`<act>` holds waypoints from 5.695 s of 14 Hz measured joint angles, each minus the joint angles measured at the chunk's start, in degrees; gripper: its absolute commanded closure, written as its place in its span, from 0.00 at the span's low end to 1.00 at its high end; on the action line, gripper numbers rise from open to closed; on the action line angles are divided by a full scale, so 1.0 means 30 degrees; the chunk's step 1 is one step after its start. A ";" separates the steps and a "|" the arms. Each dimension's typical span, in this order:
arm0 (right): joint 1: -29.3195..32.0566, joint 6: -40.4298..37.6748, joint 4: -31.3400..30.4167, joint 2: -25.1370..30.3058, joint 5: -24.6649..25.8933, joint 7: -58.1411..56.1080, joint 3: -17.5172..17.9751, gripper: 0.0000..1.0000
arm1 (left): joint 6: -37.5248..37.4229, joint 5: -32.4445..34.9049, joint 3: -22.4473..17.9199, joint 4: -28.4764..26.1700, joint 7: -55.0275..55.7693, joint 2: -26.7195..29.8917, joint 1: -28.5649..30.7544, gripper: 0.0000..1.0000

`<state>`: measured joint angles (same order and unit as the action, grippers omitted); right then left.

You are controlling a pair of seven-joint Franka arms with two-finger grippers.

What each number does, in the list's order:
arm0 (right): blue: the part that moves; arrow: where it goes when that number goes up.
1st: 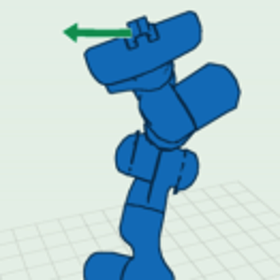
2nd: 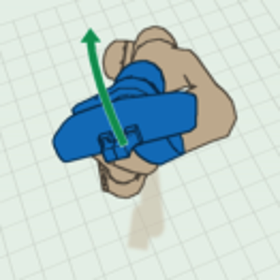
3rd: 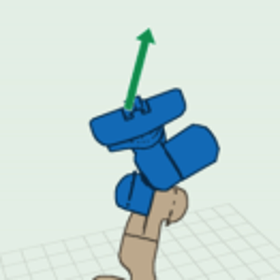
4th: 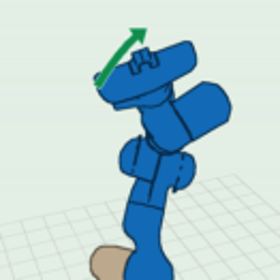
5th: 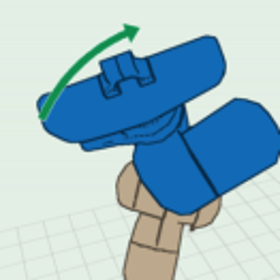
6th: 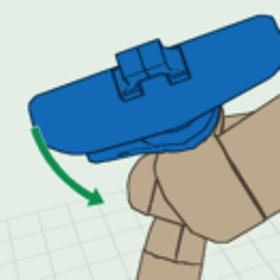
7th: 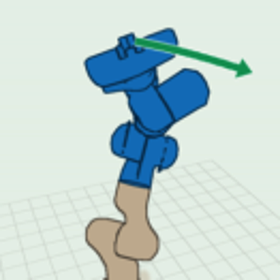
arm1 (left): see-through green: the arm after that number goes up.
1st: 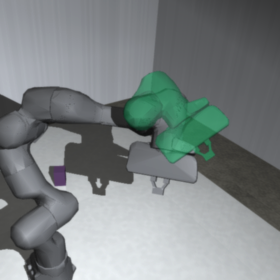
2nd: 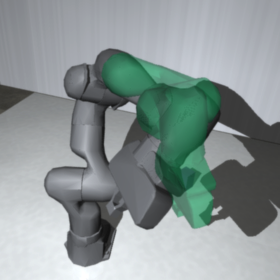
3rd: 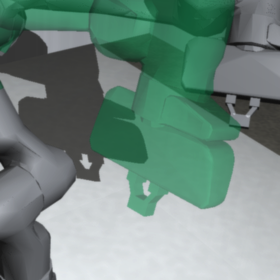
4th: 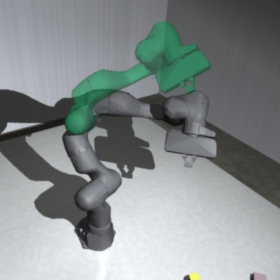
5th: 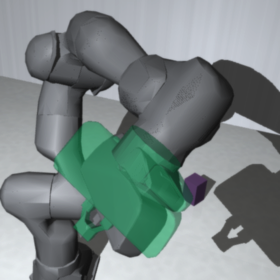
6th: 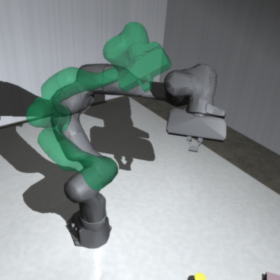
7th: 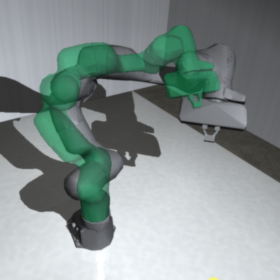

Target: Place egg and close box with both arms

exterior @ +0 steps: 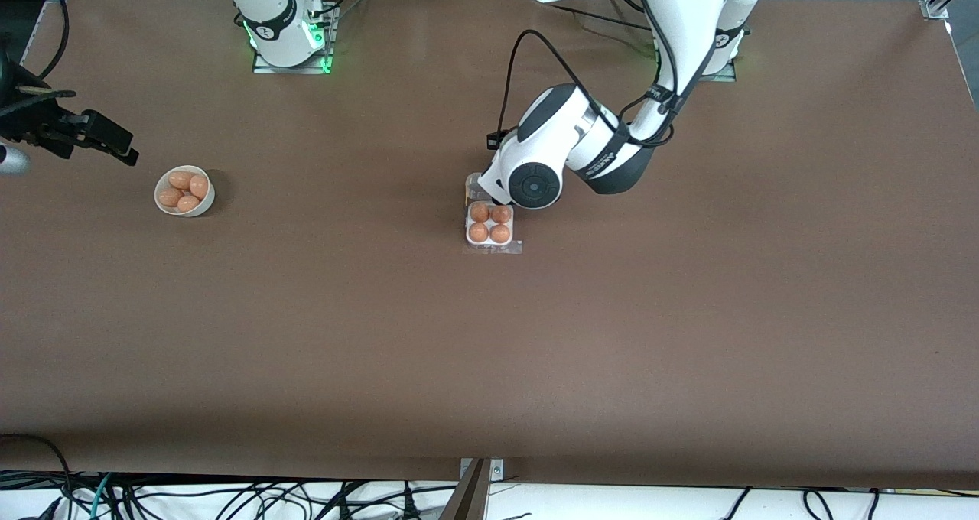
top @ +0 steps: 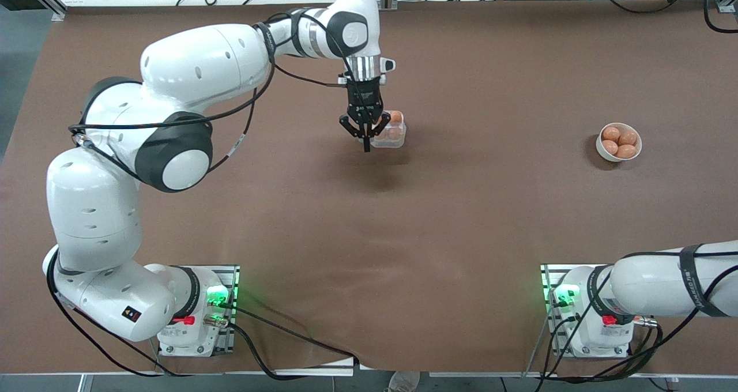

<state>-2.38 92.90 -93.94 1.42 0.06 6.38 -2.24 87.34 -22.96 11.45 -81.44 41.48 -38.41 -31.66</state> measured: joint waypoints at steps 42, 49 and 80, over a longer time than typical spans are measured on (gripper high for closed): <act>0.0222 0.2020 -0.1132 -0.0247 0.0005 -0.0813 0.0260 0.00 | -0.0344 0.5898 -0.4641 0.6949 -0.3567 0.1979 0.3398 0.00; 0.0222 0.2020 -0.1132 -0.0247 0.0005 -0.0814 0.0260 0.00 | -0.0982 0.7437 -0.4856 0.7147 -0.8068 0.1905 0.6775 0.00; 0.0238 0.2018 -0.1133 -0.0248 0.0005 -0.0814 0.0255 0.00 | 0.0865 0.7448 -0.4353 -0.3401 -1.3785 1.1630 1.0857 0.00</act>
<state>-1.67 98.96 -97.34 0.67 0.07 3.93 -1.48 89.94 -0.62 -1.61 -91.65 0.13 -3.52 0.91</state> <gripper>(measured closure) 0.000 0.000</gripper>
